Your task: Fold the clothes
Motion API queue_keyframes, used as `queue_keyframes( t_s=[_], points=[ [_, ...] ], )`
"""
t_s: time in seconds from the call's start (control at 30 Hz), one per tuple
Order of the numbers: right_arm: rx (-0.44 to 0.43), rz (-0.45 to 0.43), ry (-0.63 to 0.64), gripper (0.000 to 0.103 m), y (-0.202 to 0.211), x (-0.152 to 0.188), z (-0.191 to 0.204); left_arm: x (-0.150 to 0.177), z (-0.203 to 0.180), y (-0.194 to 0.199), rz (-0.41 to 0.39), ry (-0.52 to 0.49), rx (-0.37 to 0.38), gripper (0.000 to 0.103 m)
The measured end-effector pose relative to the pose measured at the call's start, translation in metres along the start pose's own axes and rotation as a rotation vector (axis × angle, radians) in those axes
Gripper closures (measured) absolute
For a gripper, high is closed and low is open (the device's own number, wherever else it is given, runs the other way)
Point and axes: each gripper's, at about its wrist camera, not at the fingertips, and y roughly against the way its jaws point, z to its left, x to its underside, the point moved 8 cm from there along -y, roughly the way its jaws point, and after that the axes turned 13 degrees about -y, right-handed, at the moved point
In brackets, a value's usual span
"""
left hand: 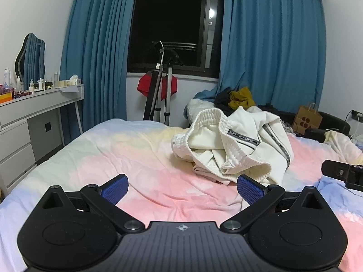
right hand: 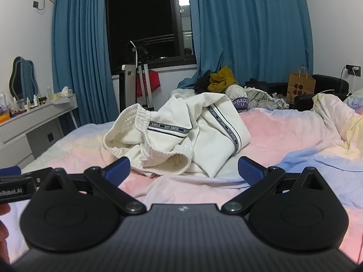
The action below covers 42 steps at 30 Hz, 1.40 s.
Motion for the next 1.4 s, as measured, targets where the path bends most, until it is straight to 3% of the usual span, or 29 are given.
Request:
queue_keyframes(
  t_s=[0.27, 0.4, 0.63, 0.83, 0.97, 1.2, 1.4],
  points=[
    [0.047, -0.005, -0.079, 0.0, 0.0, -0.009, -0.019, -0.021, -0.002, -0.056, 0.073, 0.077, 0.103, 0.0],
    [0.057, 0.031, -0.123, 0.0, -0.014, -0.004, -0.033, -0.047, -0.01, -0.118, 0.078, 0.078, 0.146, 0.0],
    [0.058, 0.071, -0.161, 0.0, -0.05, 0.006, -0.052, -0.091, -0.023, -0.24, 0.081, 0.108, 0.158, 0.0],
    [0.03, 0.126, -0.178, 0.0, -0.084, 0.021, -0.061, -0.113, -0.039, -0.307, 0.107, 0.156, 0.18, 0.001],
    [0.016, 0.154, -0.196, 0.0, -0.1, 0.028, -0.063, -0.116, -0.049, -0.32, 0.144, 0.191, 0.177, 0.005],
    [0.014, 0.169, -0.231, 0.0, -0.102, 0.028, -0.065, -0.121, -0.051, -0.278, 0.111, 0.284, 0.179, 0.005],
    [0.001, 0.155, -0.231, 0.0, -0.094, 0.023, -0.065, -0.127, -0.064, -0.27, 0.115, 0.261, 0.241, 0.007]
  ],
)
